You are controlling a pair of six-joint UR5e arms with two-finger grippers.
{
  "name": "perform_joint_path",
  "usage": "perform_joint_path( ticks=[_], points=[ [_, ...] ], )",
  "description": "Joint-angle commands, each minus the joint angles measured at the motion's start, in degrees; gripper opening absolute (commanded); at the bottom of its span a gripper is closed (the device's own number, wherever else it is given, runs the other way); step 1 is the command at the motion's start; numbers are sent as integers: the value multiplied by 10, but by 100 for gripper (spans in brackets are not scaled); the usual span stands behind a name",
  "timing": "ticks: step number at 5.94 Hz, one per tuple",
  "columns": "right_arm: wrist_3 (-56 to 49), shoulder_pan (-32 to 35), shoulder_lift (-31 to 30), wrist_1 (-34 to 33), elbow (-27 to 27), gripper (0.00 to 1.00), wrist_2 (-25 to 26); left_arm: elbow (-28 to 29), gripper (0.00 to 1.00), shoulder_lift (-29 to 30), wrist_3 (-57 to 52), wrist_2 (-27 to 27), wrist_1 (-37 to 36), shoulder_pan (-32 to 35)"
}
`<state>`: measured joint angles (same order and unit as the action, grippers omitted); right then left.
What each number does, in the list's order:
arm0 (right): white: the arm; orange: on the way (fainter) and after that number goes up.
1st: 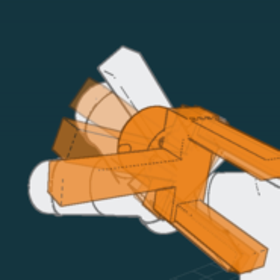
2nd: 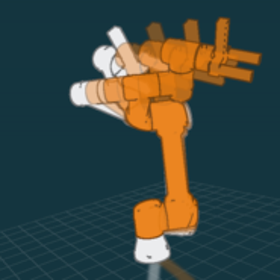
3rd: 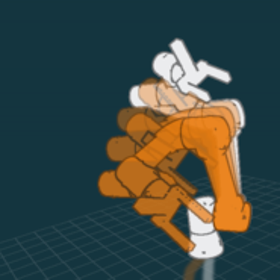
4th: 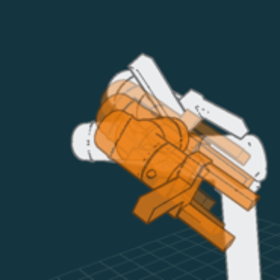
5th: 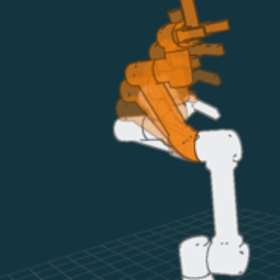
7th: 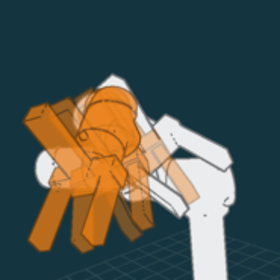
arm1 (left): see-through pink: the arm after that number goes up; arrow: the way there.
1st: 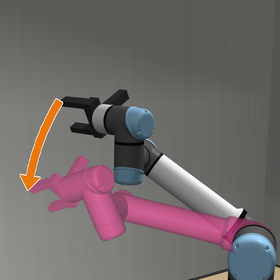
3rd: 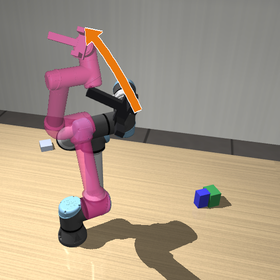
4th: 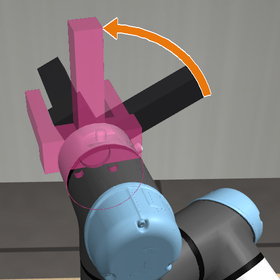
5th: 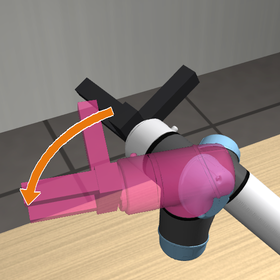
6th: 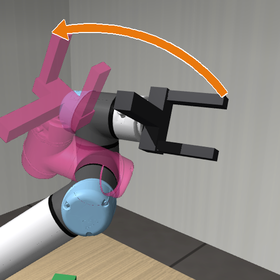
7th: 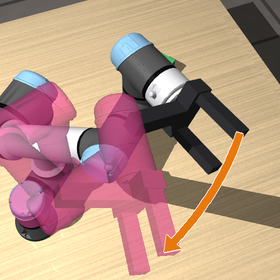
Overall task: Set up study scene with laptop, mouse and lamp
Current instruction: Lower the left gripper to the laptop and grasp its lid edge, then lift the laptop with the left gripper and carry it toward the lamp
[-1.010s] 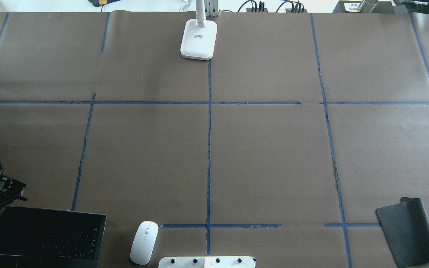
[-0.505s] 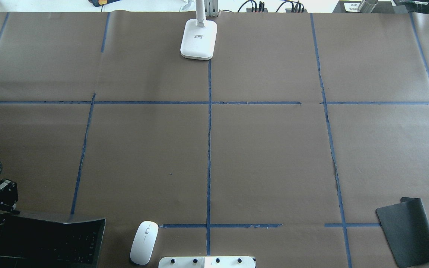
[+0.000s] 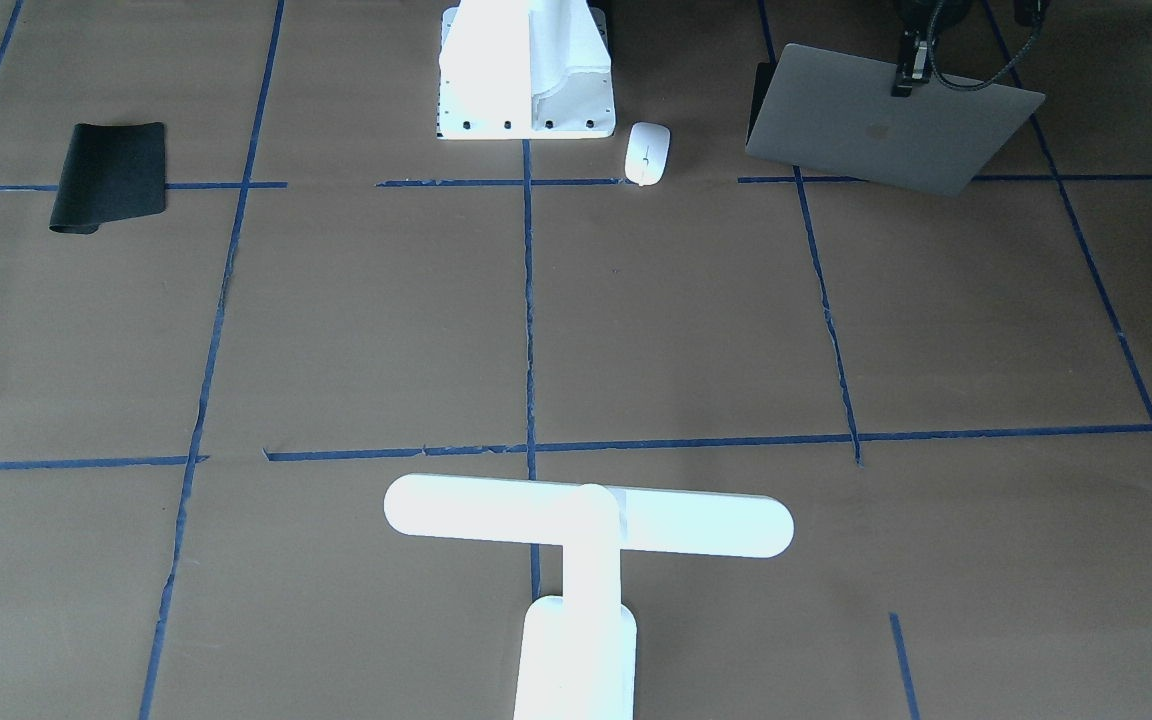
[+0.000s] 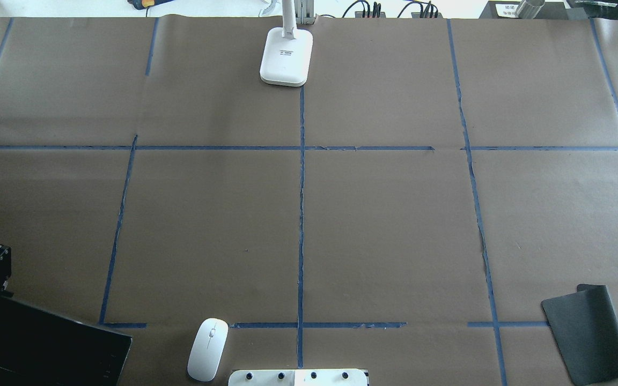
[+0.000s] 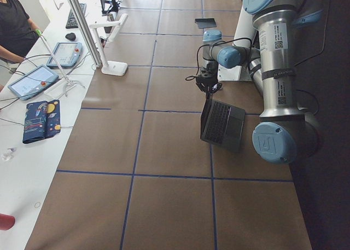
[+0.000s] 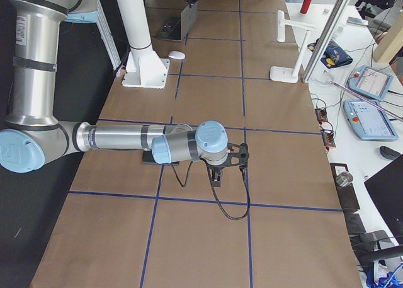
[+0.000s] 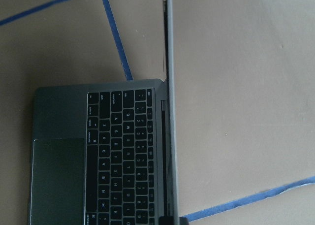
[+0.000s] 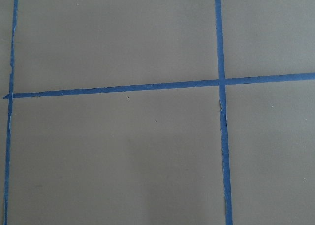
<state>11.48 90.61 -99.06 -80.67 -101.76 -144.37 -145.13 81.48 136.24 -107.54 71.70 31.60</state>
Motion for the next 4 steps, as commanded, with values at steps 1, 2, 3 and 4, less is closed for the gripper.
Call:
perform_joint_path(
  ticks=[1,2,3,4],
  points=[
    [1,0,0,0,2,100,1,34,0,91,-64,0,-62,85],
    [1,0,0,0,3,100,1,101,0,144,-68,2,-65,125],
    [1,0,1,0,6,100,1,159,0,201,-68,4,-65,155],
    [1,0,1,0,7,100,1,222,0,268,-68,3,-65,176]
  ],
)
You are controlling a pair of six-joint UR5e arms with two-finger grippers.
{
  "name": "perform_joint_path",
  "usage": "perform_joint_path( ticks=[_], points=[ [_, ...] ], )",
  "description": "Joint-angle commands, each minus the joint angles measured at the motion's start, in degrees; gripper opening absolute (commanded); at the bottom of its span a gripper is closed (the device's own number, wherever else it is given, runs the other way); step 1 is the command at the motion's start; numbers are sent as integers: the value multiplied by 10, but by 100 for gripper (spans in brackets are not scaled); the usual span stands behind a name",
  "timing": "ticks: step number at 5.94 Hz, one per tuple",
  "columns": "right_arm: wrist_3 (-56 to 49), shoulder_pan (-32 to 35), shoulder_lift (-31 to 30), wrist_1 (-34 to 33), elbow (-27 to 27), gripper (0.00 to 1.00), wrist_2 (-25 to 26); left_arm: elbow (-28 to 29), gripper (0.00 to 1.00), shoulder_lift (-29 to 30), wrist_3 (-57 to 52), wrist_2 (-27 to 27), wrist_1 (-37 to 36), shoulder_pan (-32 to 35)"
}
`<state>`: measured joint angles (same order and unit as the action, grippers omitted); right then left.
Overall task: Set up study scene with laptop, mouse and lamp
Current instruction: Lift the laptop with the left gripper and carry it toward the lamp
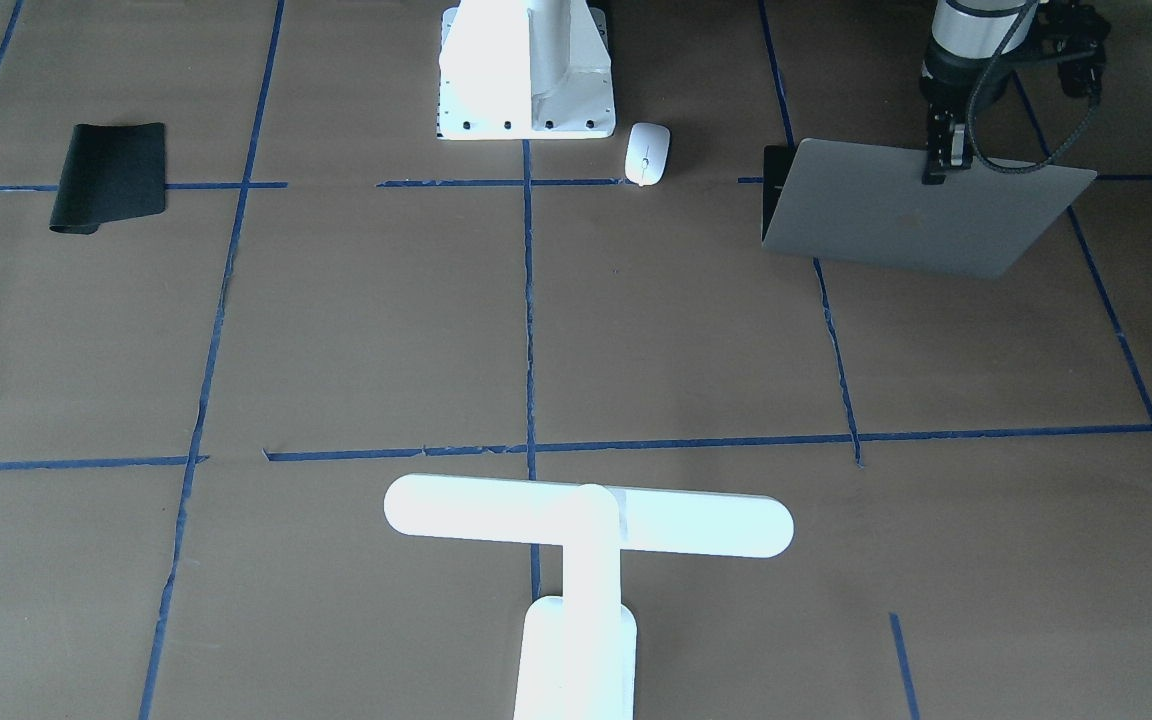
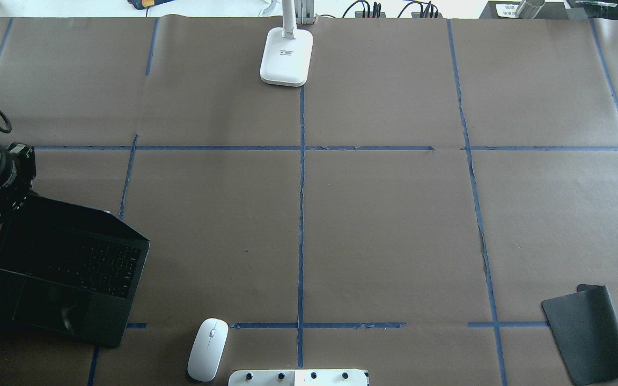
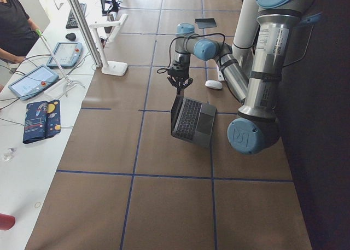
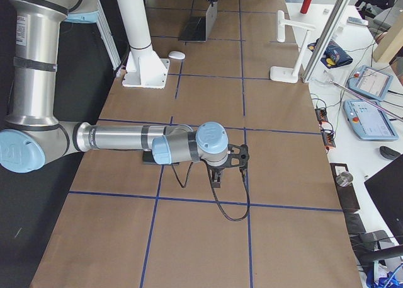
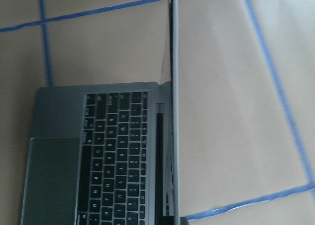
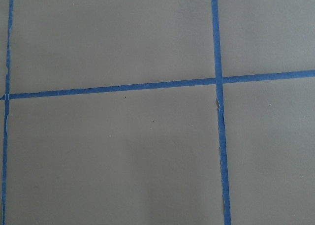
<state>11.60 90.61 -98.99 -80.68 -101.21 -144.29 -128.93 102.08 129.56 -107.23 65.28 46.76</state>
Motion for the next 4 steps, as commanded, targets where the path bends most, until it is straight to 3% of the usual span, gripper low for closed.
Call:
perform_joint_path(
  ticks=[1,4],
  points=[
    [0,0,1,0,1,100,2,114,0,118,-1,0,0,29],
    [0,0,-1,0,1,100,2,228,0,249,11,-4,3,29]
  ],
)
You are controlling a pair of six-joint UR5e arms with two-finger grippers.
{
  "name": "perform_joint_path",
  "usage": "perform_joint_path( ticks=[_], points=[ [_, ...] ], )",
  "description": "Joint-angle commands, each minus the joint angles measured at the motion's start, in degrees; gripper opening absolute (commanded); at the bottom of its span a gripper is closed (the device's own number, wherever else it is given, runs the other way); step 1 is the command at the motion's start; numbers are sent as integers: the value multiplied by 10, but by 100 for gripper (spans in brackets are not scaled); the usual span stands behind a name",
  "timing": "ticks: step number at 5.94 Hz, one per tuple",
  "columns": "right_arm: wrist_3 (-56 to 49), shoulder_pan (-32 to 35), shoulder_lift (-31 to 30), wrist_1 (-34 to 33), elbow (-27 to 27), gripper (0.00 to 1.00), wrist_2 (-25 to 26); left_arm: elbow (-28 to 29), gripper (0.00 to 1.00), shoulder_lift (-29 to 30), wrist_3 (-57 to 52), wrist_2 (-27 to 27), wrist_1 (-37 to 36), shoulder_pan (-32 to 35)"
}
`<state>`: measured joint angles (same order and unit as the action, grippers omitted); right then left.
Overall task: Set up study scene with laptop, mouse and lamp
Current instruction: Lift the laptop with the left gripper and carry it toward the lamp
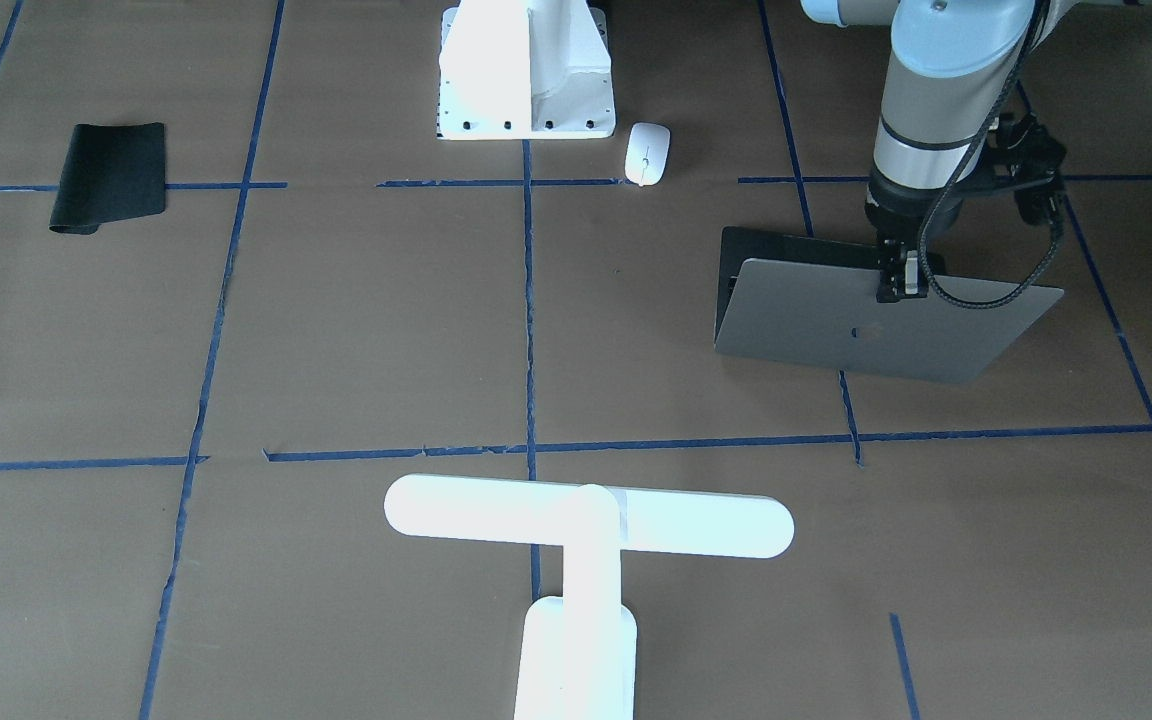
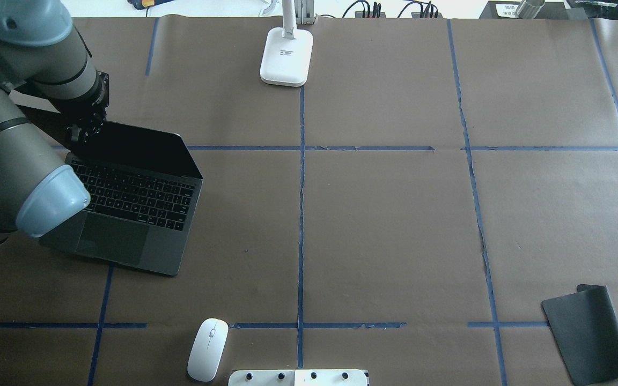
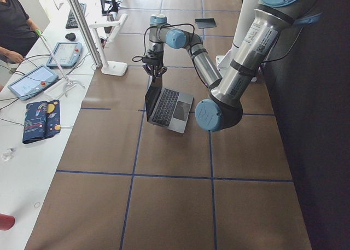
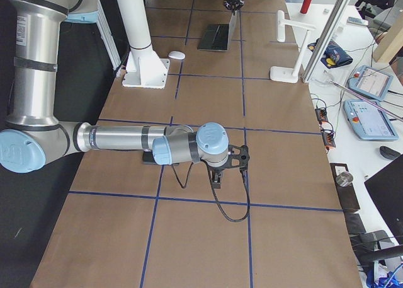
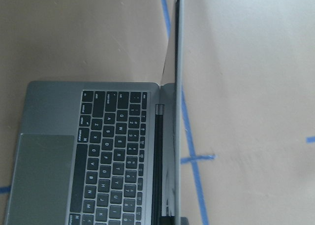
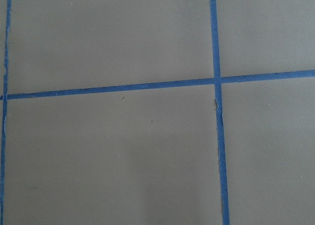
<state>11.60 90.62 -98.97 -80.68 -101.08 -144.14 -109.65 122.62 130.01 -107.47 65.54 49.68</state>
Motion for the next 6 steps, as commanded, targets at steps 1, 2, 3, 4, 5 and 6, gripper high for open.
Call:
perform_joint_path(
  ticks=[1,2,3,4,5,6],
  points=[
    [0,0,-1,0,0,100,0,77,0,94,36,-2,2,-2],
    [0,0,0,0,0,100,0,154,0,168,61,-3,1,-5],
    [0,0,0,1,0,100,0,180,0,197,102,-3,5,-20],
    [0,0,0,1,0,100,0,197,0,232,138,-4,5,-37],
    [0,0,0,1,0,100,0,244,0,265,160,-4,9,-54],
    [0,0,-1,1,0,100,0,247,0,277,182,-4,14,-63]
  ],
)
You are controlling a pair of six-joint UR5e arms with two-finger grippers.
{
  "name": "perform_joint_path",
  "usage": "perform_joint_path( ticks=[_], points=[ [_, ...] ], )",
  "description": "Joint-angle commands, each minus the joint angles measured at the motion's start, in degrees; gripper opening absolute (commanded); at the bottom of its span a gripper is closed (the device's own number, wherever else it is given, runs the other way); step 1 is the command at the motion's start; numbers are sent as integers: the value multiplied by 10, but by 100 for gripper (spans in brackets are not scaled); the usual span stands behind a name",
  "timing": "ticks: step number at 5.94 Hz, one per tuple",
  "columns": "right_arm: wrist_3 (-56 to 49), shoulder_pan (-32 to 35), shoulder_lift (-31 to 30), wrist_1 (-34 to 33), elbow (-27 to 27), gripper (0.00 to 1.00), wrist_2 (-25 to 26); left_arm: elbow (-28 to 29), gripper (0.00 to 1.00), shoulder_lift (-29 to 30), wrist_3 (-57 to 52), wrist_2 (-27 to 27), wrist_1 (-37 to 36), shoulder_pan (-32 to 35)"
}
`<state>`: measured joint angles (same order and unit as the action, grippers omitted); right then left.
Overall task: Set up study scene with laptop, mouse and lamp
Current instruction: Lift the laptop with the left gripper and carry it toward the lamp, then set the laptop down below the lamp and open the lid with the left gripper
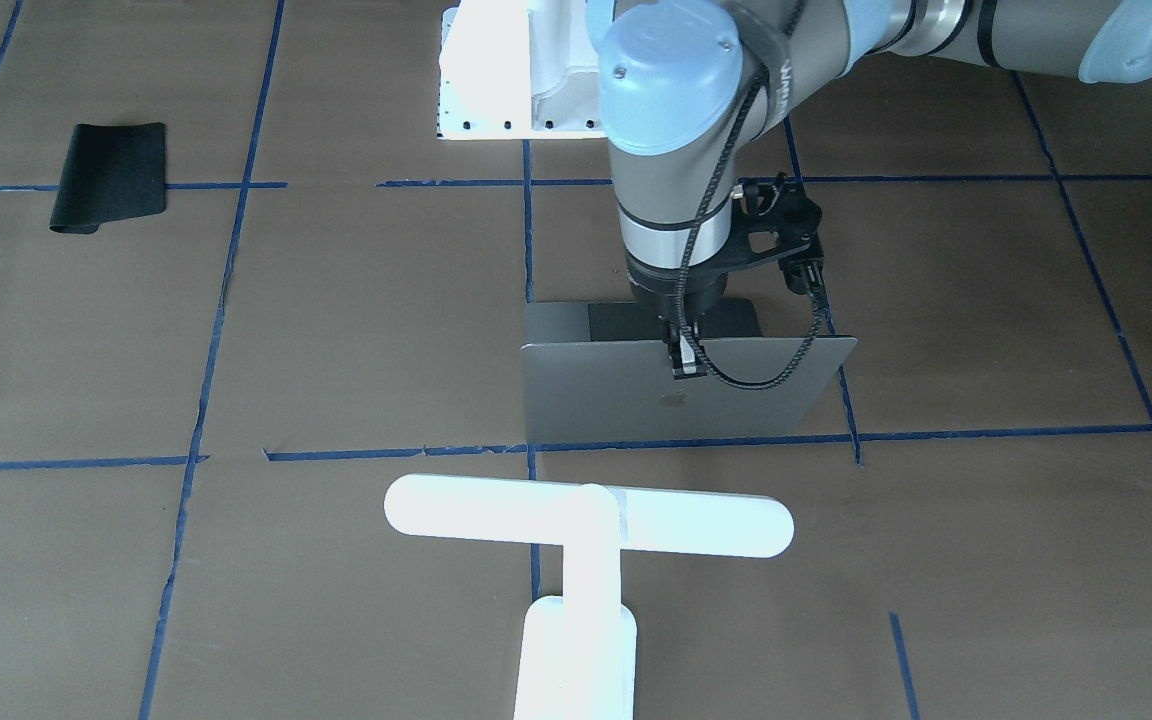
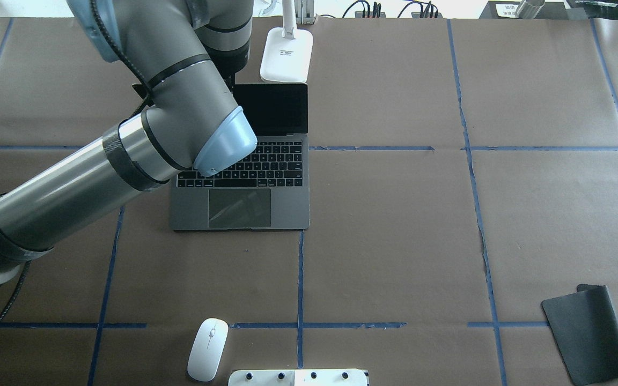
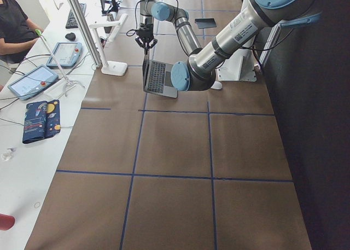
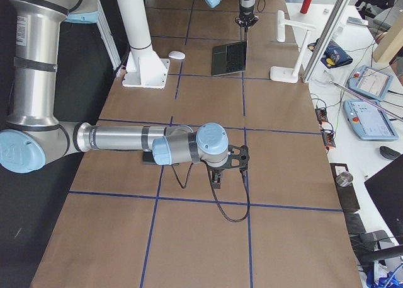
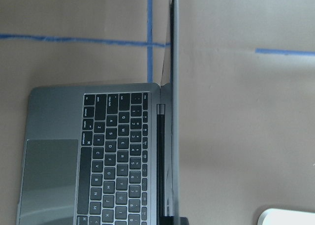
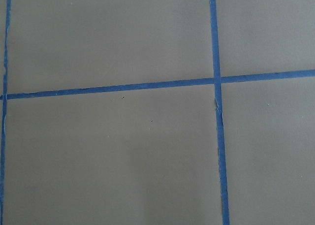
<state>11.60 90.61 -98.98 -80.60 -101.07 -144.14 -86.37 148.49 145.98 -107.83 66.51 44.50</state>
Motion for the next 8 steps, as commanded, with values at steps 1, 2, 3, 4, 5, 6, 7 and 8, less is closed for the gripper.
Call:
perform_joint_path(
  ticks=[1,2,3,4,5,6,7,8],
  points=[
    [0,0,-2,0,0,100,0,16,0,30,43,0,5,-27],
    [-1,0,-2,-1,0,100,0,43,0,45,56,0,23,-28],
    [0,0,-2,-1,0,100,-1,98,0,64,63,1,64,-28],
    [0,0,-2,-1,0,100,-1,111,0,65,68,2,84,-28],
    [0,0,-2,-1,0,100,-1,112,0,64,66,2,84,-28],
    [0,0,-2,-1,0,100,0,112,0,64,66,2,85,-28],
    [0,0,-2,-1,0,100,0,111,2,63,63,2,85,-28],
    [0,0,-2,-1,0,100,0,111,59,58,60,3,92,-27]
  ],
)
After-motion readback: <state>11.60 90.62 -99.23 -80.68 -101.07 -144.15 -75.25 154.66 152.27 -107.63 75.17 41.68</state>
